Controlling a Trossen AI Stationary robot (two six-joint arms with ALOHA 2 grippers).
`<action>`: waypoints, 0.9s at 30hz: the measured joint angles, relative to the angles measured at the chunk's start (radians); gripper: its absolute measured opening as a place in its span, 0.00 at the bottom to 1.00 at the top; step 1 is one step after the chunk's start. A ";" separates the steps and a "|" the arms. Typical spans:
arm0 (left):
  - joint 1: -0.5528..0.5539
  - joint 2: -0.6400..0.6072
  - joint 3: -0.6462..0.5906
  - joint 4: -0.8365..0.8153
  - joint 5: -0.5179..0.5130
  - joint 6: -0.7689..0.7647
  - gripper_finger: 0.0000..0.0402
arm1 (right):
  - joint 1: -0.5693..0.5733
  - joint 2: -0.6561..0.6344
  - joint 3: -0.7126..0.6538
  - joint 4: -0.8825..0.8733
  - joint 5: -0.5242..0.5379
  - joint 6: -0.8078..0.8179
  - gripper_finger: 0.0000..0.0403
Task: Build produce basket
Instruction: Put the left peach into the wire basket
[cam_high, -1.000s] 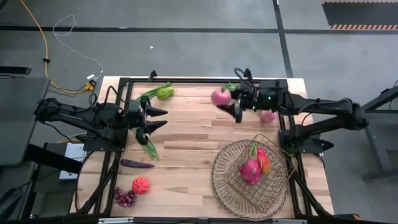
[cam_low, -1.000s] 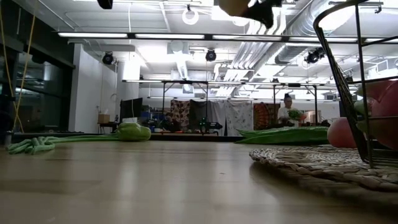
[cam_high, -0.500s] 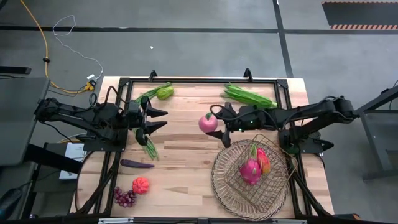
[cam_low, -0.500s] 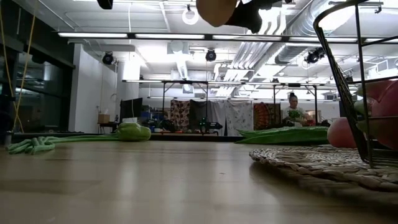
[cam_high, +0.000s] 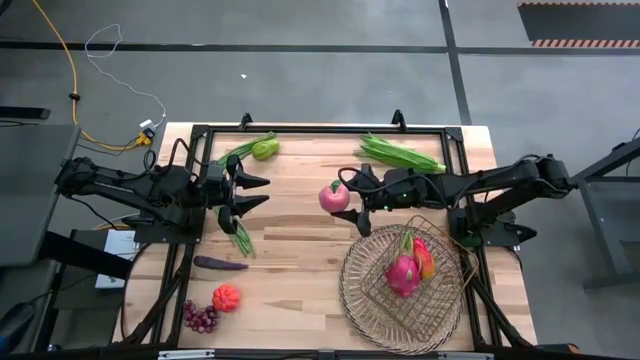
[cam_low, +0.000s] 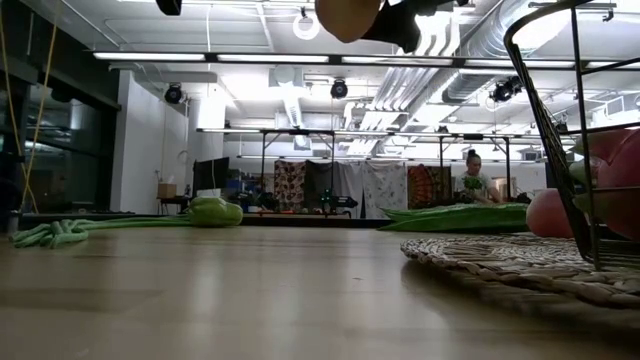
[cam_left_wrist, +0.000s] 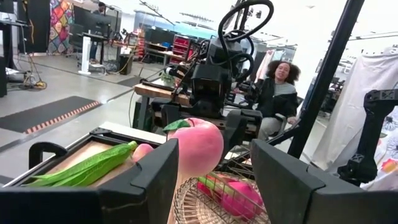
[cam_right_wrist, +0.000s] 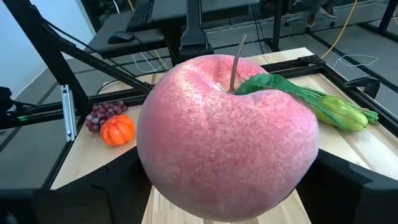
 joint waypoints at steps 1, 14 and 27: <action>0.000 0.000 0.000 0.000 0.000 0.000 0.47 | 0.000 0.000 0.000 0.000 0.000 -0.014 0.78; 0.000 0.000 0.000 -0.001 0.000 -0.008 0.47 | 0.051 -0.029 0.439 -0.844 -0.110 0.104 0.78; 0.000 0.000 0.000 -0.003 -0.002 -0.008 0.47 | 0.503 -0.029 0.431 -1.311 -0.225 0.908 0.78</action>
